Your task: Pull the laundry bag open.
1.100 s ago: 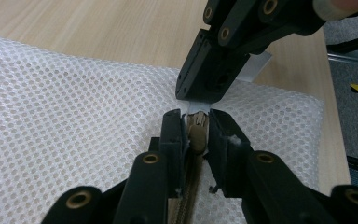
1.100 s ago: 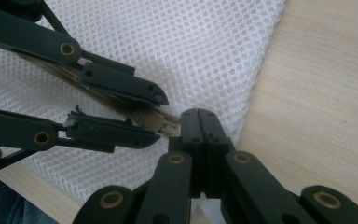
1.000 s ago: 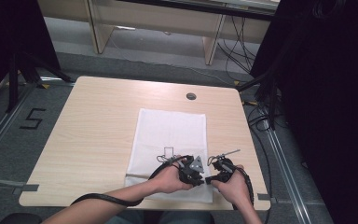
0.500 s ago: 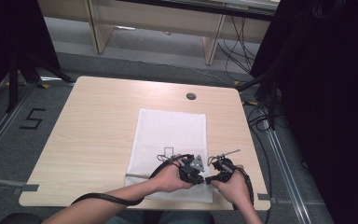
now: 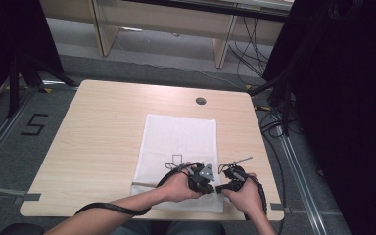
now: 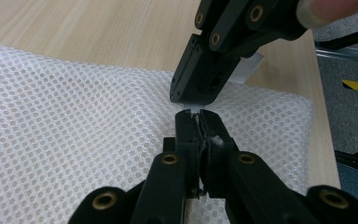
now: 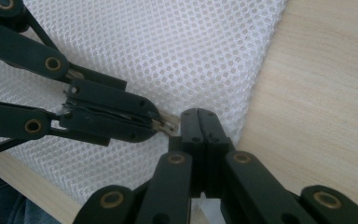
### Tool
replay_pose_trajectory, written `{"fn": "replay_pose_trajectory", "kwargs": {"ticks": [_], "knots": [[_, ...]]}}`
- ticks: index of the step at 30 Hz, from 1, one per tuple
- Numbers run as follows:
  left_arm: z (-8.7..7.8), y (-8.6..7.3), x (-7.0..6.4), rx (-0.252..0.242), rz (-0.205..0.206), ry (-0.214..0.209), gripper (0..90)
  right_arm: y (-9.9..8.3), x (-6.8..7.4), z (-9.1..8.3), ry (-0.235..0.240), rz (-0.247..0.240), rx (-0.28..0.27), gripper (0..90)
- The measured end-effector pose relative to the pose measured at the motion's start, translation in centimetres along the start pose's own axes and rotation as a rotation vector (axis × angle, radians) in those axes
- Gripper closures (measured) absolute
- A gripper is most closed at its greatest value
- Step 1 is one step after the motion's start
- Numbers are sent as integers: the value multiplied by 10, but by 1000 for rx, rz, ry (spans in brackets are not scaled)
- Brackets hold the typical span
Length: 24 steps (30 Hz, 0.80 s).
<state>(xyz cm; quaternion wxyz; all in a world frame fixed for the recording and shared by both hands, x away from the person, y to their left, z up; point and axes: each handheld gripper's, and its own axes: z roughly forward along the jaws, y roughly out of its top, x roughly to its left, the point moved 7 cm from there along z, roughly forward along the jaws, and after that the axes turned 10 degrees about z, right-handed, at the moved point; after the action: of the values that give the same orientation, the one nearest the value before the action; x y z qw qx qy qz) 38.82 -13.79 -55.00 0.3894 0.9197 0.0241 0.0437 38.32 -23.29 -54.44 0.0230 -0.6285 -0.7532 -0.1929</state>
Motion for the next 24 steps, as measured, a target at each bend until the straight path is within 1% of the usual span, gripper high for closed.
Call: {"fn": "replay_pose_trajectory", "kwargs": {"ticks": [2, 3, 6, 7, 8, 9, 10, 11, 12, 14, 15, 16, 19, 24], "knots": [[0, 0, 0, 0, 8, 3, 871, 0, 1, 0, 7, -6, -7, 900], [0, 0, 0, 0, -1, 1, 871, 0, 0, 0, 1, -6, -1, 900], [0, 0, 0, 3, 1, 2, 872, 0, 0, 0, 1, 0, 1, 900], [-1, 0, 0, 4, 7, 5, 872, 0, 0, 0, 9, -8, -3, 900], [-1, 0, 0, 5, 3, 3, 873, 0, 0, 0, 1, 2, 0, 900], [-1, 0, -1, 6, 5, 4, 873, 0, 0, 0, 2, -2, 0, 900], [-2, 0, -1, 9, 6, 3, 874, 0, 0, 0, 11, -15, -9, 900], [-2, 0, 0, 10, 4, 5, 874, 2, -1, 1, 22, -49, -24, 900], [-3, -1, 0, 10, 7, 6, 874, 0, 1, -1, 8, -18, 1, 900], [-4, -1, 0, 6, 8, 5, 875, 0, 1, -1, 3, -18, 1, 900], [-4, -1, 0, 8, 9, 5, 875, 0, 1, 0, 1, -27, 0, 900], [-4, 0, 0, 9, 10, 6, 875, 0, 1, 0, -14, -18, 6, 900], [-4, 0, 0, 7, 8, 6, 875, 0, 1, 0, -7, -17, 3, 900], [-5, 0, -1, 12, 2, 6, 875, 0, 1, 0, -15, -20, 3, 900]]}}
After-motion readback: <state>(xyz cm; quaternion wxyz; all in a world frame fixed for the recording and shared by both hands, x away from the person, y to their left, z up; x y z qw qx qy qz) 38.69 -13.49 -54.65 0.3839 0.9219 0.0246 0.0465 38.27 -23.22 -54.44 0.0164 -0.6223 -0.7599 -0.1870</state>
